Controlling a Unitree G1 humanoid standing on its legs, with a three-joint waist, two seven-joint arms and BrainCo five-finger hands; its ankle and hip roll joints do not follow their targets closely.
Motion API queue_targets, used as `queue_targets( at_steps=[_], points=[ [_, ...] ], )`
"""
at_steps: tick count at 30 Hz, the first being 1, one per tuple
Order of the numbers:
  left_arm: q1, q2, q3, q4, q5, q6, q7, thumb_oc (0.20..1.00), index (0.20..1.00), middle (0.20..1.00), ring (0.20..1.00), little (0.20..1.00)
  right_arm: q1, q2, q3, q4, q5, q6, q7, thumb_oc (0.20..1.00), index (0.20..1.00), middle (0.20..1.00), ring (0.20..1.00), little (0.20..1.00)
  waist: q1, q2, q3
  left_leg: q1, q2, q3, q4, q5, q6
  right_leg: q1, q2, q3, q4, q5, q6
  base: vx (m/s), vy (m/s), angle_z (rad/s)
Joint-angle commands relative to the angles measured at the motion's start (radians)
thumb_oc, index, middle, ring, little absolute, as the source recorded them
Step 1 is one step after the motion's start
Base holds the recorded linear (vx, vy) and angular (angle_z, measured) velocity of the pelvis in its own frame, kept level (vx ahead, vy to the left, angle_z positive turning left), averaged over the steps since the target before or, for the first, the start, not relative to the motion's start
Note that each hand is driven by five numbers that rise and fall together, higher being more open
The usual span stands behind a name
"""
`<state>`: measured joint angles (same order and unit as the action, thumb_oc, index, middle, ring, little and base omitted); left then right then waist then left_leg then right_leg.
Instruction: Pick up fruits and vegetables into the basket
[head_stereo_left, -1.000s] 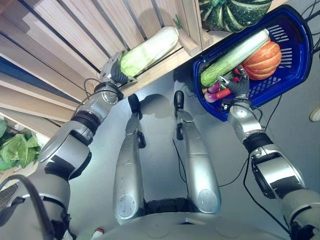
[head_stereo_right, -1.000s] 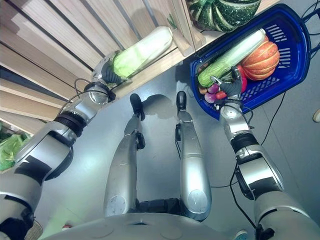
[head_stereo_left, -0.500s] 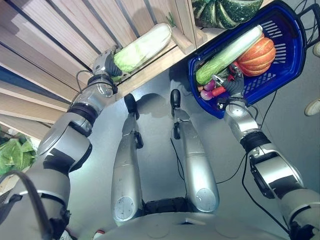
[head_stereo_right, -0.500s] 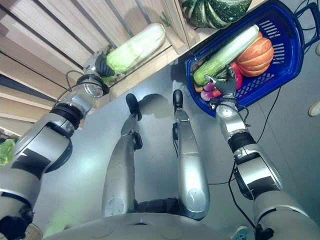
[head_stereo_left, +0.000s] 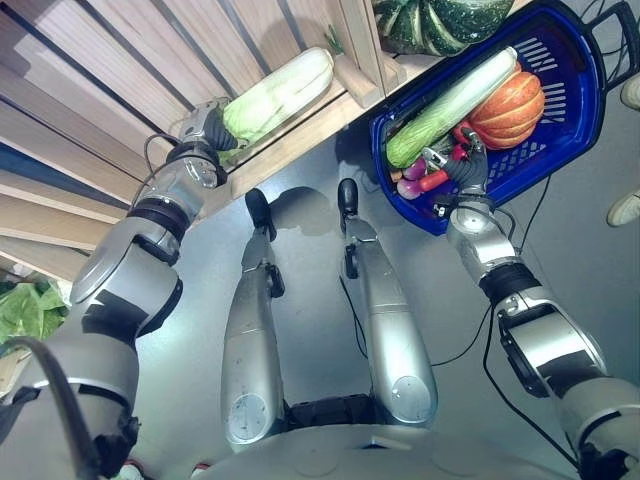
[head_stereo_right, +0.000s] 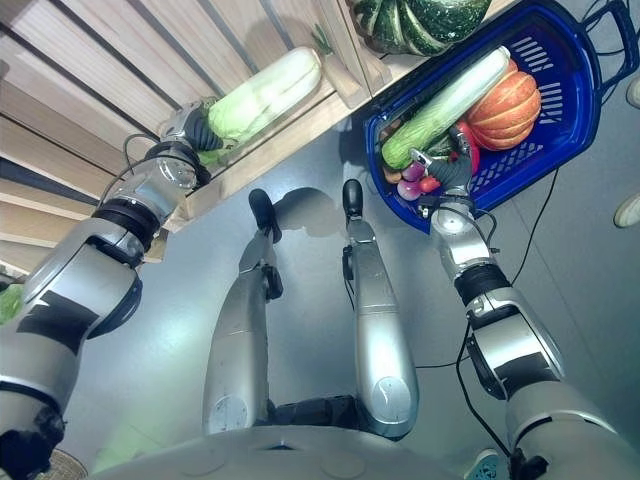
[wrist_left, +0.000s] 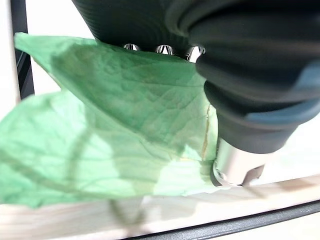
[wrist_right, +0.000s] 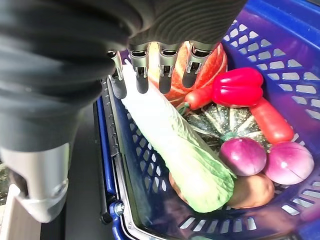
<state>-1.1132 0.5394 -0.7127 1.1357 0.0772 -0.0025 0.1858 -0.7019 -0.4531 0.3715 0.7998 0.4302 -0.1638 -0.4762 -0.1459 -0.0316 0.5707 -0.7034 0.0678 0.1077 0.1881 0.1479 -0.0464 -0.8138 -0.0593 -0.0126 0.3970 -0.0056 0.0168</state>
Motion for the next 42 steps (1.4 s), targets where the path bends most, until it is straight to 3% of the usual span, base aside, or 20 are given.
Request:
queue_targets(
  at_steps=[1, 9, 14, 21, 25, 31, 36, 42],
  points=[
    [0.041, -0.055, 0.006, 0.086, -0.008, 0.022, -0.059, 0.200, 0.200, 0.200, 0.200, 0.200, 0.035, 0.002, 0.022, -0.044, 0.004, -0.022, -0.026, 1.000, 1.000, 1.000, 1.000, 1.000, -0.005, -0.024, -0.051, -0.062, -0.003, -0.033, 0.105, -0.110, -0.020, 0.008, 0.013, -0.024, -0.054, 0.035, 0.041, 0.00, 0.000, 0.00],
    [0.050, -0.058, 0.012, 0.084, -0.045, -0.007, -0.044, 0.200, 0.200, 0.200, 0.200, 0.200, 0.029, 0.005, 0.020, -0.034, 0.022, -0.029, -0.032, 1.000, 1.000, 1.000, 1.000, 1.000, -0.001, -0.025, -0.051, -0.055, -0.004, -0.035, 0.103, -0.108, -0.018, 0.015, 0.015, -0.023, -0.059, 0.039, 0.040, 0.00, 0.001, 0.00],
    [0.090, -0.038, 0.088, 0.014, -0.195, -0.108, 0.031, 0.200, 0.200, 0.200, 0.200, 0.200, 0.066, 0.014, -0.017, -0.064, 0.082, -0.065, -0.080, 1.000, 1.000, 1.000, 1.000, 1.000, 0.006, -0.027, -0.051, -0.034, -0.004, -0.037, 0.096, -0.109, -0.017, 0.037, 0.018, -0.022, -0.064, 0.040, 0.039, -0.02, -0.018, 0.00],
    [0.180, -0.015, 0.190, -0.145, -0.245, -0.220, 0.127, 0.200, 0.200, 0.200, 0.200, 0.200, 0.129, 0.031, -0.138, -0.101, 0.173, -0.150, -0.187, 1.000, 1.000, 1.000, 1.000, 1.000, 0.027, -0.020, -0.051, -0.003, -0.011, -0.045, 0.101, -0.116, -0.015, 0.074, 0.018, -0.027, -0.059, 0.036, 0.038, -0.02, -0.017, 0.01],
    [0.211, -0.011, 0.216, -0.240, -0.248, -0.254, 0.159, 0.200, 0.200, 0.200, 0.200, 0.200, 0.143, 0.032, -0.175, -0.138, 0.159, -0.179, -0.250, 1.000, 1.000, 1.000, 1.000, 1.000, 0.037, -0.014, -0.051, 0.004, -0.014, -0.049, 0.103, -0.121, -0.014, 0.085, 0.015, -0.032, -0.057, 0.033, 0.038, 0.00, 0.000, 0.00],
    [0.274, -0.020, 0.261, -0.426, -0.237, -0.378, 0.183, 0.200, 0.200, 0.200, 0.200, 0.200, 0.161, 0.034, -0.242, -0.252, 0.055, -0.241, -0.379, 1.000, 1.000, 1.000, 1.000, 1.000, 0.052, -0.002, -0.051, 0.010, -0.020, -0.060, 0.094, -0.123, -0.008, 0.092, 0.013, -0.035, -0.060, 0.033, 0.038, 0.00, 0.000, 0.00],
    [0.293, -0.013, 0.276, -0.598, -0.187, -0.430, 0.163, 0.200, 0.200, 0.200, 0.200, 0.200, 0.175, 0.040, -0.260, -0.428, 0.015, -0.305, -0.300, 1.000, 1.000, 1.000, 1.000, 1.000, 0.055, 0.002, -0.051, 0.019, -0.025, -0.065, 0.087, -0.131, -0.003, 0.100, 0.014, -0.034, -0.060, 0.025, 0.039, 0.00, -0.001, 0.01],
    [0.298, 0.002, 0.293, -0.798, -0.135, -0.454, 0.079, 0.200, 0.200, 0.200, 0.200, 0.200, 0.216, 0.069, -0.237, -0.651, 0.031, -0.323, 0.007, 1.000, 1.000, 1.000, 1.000, 1.000, 0.048, -0.005, -0.051, 0.034, -0.020, -0.057, 0.074, -0.128, -0.002, 0.115, 0.012, -0.037, -0.065, 0.018, 0.041, 0.00, 0.000, 0.00]
  ],
)
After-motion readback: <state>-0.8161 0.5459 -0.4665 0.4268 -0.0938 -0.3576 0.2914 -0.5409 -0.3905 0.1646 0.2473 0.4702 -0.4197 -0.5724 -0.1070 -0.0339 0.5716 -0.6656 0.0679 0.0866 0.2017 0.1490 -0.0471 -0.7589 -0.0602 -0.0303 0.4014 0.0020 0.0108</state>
